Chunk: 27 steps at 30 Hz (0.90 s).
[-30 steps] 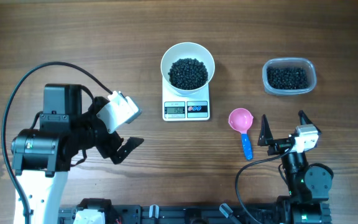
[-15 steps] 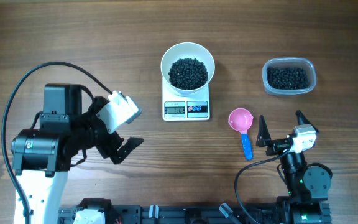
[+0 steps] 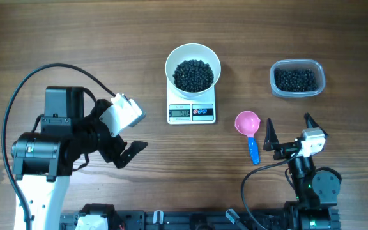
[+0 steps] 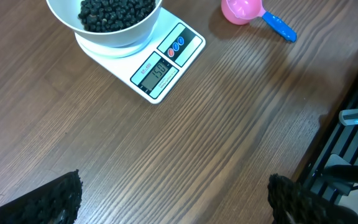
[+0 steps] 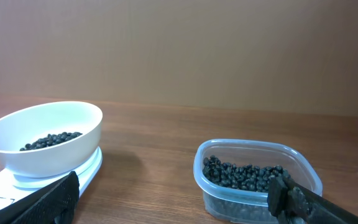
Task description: Scoop item into bowl and weigh 150g on scale
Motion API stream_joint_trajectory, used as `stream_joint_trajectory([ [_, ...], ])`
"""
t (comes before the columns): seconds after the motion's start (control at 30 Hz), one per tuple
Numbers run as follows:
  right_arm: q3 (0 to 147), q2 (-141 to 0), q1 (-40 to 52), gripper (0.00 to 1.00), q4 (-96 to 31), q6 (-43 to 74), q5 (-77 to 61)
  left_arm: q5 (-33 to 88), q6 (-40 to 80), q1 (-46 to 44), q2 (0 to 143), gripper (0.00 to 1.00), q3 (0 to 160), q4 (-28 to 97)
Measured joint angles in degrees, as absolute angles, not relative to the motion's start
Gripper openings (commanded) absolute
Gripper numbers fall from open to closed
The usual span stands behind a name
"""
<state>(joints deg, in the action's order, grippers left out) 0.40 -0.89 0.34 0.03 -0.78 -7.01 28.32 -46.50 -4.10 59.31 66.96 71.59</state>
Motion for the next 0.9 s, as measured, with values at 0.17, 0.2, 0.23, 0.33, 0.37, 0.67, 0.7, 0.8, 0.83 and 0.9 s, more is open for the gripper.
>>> stream_joint_trajectory([
  [0.17, 0.4, -0.89, 0.34, 1.0, 0.01, -0.8, -7.01, 28.32, -46.5, -4.1, 59.31, 1.0, 66.96, 71.59],
  [0.2, 0.4, -0.89, 0.34, 1.0, 0.01, -0.78, -7.01, 28.32, -46.5, -4.1, 59.31, 1.0, 66.96, 71.59],
  [0.23, 0.4, -0.89, 0.34, 1.0, 0.01, -0.78, -7.01, 28.32, -46.5, -4.1, 59.31, 1.0, 66.96, 71.59],
  [0.33, 0.4, -0.89, 0.34, 1.0, 0.01, -0.8, -7.01, 28.32, -46.5, -4.1, 59.31, 1.0, 66.96, 71.59],
  [0.37, 0.4, -0.89, 0.34, 1.0, 0.01, -0.78, -7.01, 28.32, -46.5, -4.1, 59.31, 1.0, 66.96, 71.59],
  [0.67, 0.4, -0.89, 0.34, 1.0, 0.01, -0.78, -7.01, 28.32, -46.5, -4.1, 59.31, 1.0, 66.96, 71.59],
  [0.7, 0.4, -0.89, 0.34, 1.0, 0.03, -0.78, -7.01, 28.32, -46.5, -4.1, 59.31, 1.0, 66.96, 71.59],
  [0.8, 0.4, -0.89, 0.34, 1.0, 0.01, -0.8, -7.01, 28.32, -46.48, -4.1, 59.31, 1.0, 66.96, 71.68],
  [0.83, 0.4, -0.89, 0.34, 1.0, 0.03, -0.78, -7.01, 28.32, -46.46, -4.1, 59.31, 1.0, 66.96, 72.1],
  [0.9, 0.4, -0.89, 0.34, 1.0, 0.01, -0.78, -7.01, 28.34, -46.48, -4.1, 59.31, 1.0, 66.96, 73.03],
])
